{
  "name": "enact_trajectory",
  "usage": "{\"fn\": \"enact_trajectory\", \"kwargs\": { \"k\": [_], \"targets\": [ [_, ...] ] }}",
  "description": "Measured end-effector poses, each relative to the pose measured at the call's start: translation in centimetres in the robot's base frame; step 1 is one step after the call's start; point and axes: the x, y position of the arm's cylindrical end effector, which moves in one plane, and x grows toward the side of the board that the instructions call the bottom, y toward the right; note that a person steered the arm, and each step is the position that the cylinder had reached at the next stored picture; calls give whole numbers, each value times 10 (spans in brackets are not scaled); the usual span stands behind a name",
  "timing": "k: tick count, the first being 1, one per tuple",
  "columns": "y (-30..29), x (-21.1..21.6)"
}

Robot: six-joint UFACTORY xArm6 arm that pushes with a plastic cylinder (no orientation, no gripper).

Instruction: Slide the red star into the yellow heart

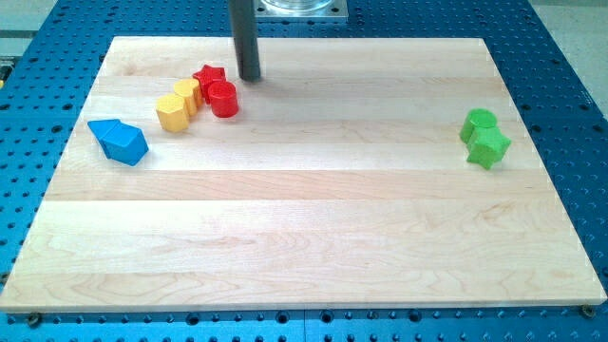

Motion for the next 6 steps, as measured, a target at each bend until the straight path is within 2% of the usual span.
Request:
{"fn": "enact_trajectory", "kwargs": {
  "k": [1, 3, 6],
  "targets": [
    [13, 37],
    [8, 147],
    [-96, 153]
  ]
}}
